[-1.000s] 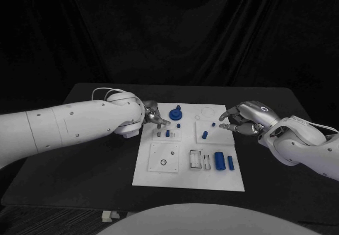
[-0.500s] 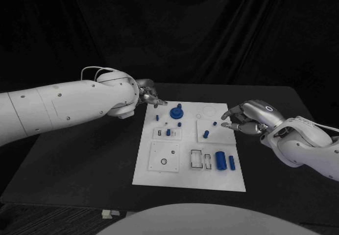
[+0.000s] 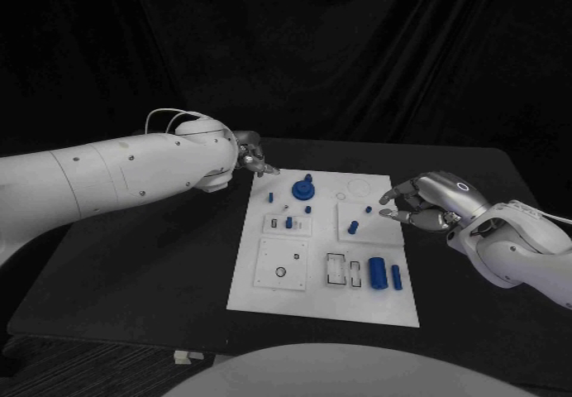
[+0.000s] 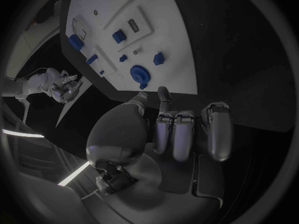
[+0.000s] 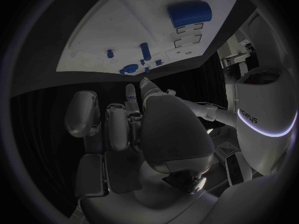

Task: Assemble the parts on the task board

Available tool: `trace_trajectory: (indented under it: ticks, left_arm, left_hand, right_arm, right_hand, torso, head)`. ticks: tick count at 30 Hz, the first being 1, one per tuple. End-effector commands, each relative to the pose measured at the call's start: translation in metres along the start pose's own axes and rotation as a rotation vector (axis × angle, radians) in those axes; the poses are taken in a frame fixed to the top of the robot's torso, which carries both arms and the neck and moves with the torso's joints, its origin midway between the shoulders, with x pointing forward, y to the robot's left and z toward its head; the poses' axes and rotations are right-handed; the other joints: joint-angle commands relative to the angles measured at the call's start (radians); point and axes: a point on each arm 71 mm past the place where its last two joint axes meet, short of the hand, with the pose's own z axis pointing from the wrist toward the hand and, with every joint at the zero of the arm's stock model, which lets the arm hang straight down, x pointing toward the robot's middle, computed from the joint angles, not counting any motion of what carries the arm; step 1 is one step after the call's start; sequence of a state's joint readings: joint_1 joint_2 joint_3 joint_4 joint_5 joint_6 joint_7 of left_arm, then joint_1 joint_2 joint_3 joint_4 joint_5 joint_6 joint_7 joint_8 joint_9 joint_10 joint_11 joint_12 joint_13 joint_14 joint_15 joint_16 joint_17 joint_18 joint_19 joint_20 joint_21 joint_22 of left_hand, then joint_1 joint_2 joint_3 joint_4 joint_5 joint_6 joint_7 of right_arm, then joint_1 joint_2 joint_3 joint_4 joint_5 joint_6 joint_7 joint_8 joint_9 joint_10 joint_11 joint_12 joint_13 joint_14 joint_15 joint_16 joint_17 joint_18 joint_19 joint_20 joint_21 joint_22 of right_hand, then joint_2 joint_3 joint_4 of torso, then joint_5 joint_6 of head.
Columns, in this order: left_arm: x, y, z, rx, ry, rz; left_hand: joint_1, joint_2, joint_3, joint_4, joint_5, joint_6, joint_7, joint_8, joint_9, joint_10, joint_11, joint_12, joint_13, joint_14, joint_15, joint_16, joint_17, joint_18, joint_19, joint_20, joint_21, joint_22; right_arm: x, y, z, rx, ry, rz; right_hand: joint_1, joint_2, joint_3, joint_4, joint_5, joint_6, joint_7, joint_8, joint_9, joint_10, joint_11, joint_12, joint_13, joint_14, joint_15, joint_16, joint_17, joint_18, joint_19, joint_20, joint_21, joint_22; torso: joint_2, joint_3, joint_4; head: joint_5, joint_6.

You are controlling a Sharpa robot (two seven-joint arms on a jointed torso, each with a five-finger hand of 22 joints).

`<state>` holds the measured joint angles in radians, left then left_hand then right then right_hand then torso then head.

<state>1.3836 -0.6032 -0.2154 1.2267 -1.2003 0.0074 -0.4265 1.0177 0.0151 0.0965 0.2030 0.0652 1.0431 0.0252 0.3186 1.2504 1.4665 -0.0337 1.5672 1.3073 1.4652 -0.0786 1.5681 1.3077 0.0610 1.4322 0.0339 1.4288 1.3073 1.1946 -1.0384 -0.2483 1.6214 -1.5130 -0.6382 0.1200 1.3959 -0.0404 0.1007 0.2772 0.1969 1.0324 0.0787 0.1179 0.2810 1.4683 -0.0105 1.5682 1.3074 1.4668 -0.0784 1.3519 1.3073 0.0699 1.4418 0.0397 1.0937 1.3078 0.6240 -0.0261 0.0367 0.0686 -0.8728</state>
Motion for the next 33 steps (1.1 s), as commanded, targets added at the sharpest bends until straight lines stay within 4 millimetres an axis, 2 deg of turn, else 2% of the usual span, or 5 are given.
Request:
trace_trajectory:
  ticks: [1,10,15,27,33]
  left_arm:
    - [0.007,-0.003,0.004,0.036,0.043,0.035]
    - [0.025,0.000,0.013,0.039,0.088,0.036]
    - [0.033,0.001,0.017,0.034,0.108,0.036]
    - [0.038,0.004,0.018,0.025,0.115,0.033]
    - [0.041,0.003,0.018,0.026,0.127,0.037]
  left_hand:
    - [-0.007,0.004,-0.013,0.010,-0.010,0.002,-0.002,0.004,0.007,0.104,-0.004,0.004,0.263,0.106,-0.001,0.003,0.263,-0.011,-0.003,0.001,-0.005,0.151]
    - [-0.070,-0.004,-0.093,0.087,-0.018,0.005,-0.001,0.001,0.030,0.104,-0.004,0.004,0.263,0.106,-0.001,0.003,0.263,-0.010,-0.008,0.000,-0.011,0.154]
    - [-0.071,-0.001,-0.096,0.087,-0.017,0.006,-0.001,0.000,0.031,0.104,-0.004,0.004,0.263,0.106,-0.001,0.003,0.263,-0.010,-0.010,0.000,-0.012,0.153]
    - [-0.010,0.028,-0.088,0.064,-0.007,0.006,-0.001,-0.007,0.039,0.104,-0.003,0.004,0.263,0.106,0.001,0.003,0.263,-0.009,-0.012,0.002,-0.017,0.154]
    - [0.037,0.040,-0.082,0.043,0.051,0.002,-0.001,-0.020,0.044,0.104,-0.002,0.004,0.263,0.106,0.002,0.003,0.263,-0.006,-0.020,0.004,-0.028,0.152]
  right_arm:
    - [-0.001,0.003,0.001,-0.024,0.001,0.001]
    - [-0.001,0.002,0.000,-0.027,-0.001,-0.001]
    - [0.000,0.001,0.001,-0.026,0.001,-0.002]
    - [0.000,0.000,0.001,-0.025,0.003,-0.004]
    - [0.000,0.000,0.002,-0.024,0.005,-0.004]
  right_hand:
    - [0.000,0.010,-0.001,-0.001,0.003,0.003,0.004,-0.006,-0.001,0.102,0.007,0.003,0.263,0.062,0.009,-0.003,0.073,0.017,-0.004,-0.001,-0.006,0.146]
    - [-0.011,0.016,-0.003,0.006,0.009,0.004,0.006,-0.010,-0.002,0.102,0.008,0.003,0.263,0.063,0.010,-0.002,0.074,0.017,-0.003,0.001,-0.006,0.146]
    - [-0.014,0.018,-0.003,0.008,0.010,0.004,0.006,-0.011,-0.003,0.102,0.008,0.003,0.263,0.063,0.011,-0.002,0.074,0.017,-0.003,0.001,-0.005,0.147]
    - [-0.015,0.021,-0.002,0.007,0.014,0.004,0.005,-0.012,-0.003,0.102,0.008,0.003,0.263,0.063,0.011,-0.002,0.074,0.017,-0.003,0.001,-0.006,0.147]
    - [-0.015,0.023,-0.002,0.006,0.019,0.004,0.005,-0.014,-0.003,0.102,0.008,0.003,0.263,0.063,0.011,-0.003,0.073,0.017,-0.003,0.002,-0.007,0.146]
  torso:
    - [0.000,0.0010,-0.0011]
    - [0.002,0.0010,-0.0037]
    - [0.002,0.0015,-0.0040]
    - [0.000,0.0017,-0.0030]
    - [-0.001,0.0009,-0.0020]
  head:
    - [0.001,0.000]
    - [-0.001,0.000]
    - [-0.001,0.000]
    - [-0.004,0.000]
    - [-0.004,0.000]
